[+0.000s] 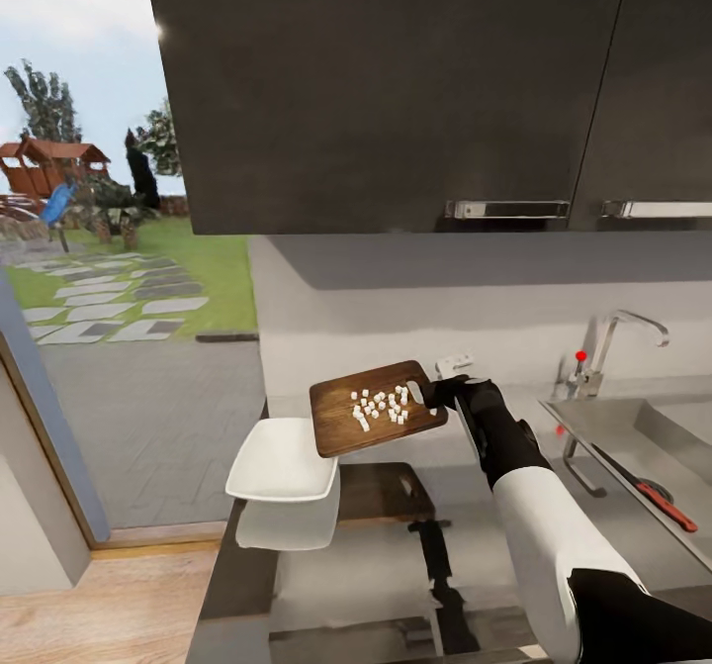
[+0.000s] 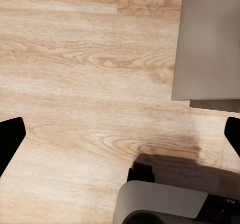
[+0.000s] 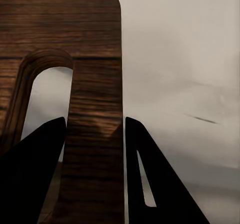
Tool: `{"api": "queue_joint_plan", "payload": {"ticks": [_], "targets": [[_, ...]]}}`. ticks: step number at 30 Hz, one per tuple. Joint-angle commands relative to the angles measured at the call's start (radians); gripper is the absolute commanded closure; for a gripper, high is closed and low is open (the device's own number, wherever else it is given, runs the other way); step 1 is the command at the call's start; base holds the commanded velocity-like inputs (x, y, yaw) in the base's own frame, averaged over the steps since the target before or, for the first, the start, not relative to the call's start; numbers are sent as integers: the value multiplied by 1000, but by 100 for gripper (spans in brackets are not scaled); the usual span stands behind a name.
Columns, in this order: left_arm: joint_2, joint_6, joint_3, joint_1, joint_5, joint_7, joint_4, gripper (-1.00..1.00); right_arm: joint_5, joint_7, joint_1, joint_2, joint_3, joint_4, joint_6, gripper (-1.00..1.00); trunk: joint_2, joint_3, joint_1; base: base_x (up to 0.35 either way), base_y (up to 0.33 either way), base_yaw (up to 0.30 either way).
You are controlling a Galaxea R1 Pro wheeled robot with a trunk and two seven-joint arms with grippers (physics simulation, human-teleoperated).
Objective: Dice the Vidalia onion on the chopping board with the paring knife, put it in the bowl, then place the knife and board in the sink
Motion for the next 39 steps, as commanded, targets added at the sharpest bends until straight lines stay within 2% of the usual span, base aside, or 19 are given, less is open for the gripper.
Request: {"api": "queue_joint_plan", "payload": {"ticks": [1, 24, 32, 39], "targets": [[0, -7, -8, -2, 8, 0, 4, -100, 9, 9, 0, 1, -5, -1, 3, 100, -1, -1, 0, 1, 1, 0], [0, -7, -9, -2, 8, 0, 4, -100, 5, 14, -1, 11, -3, 1, 3, 100, -1, -1, 0, 0, 0, 0], [0, -7, -10, -2, 8, 1, 4, -100, 4, 13, -1, 18, 22, 5, 3, 100, -1, -1, 0, 0, 0, 0], [0, -7, -10, -2, 8, 1, 4, -100, 5, 11, -1, 31, 25, 6, 3, 100, -1, -1, 0, 0, 0, 0]]}}
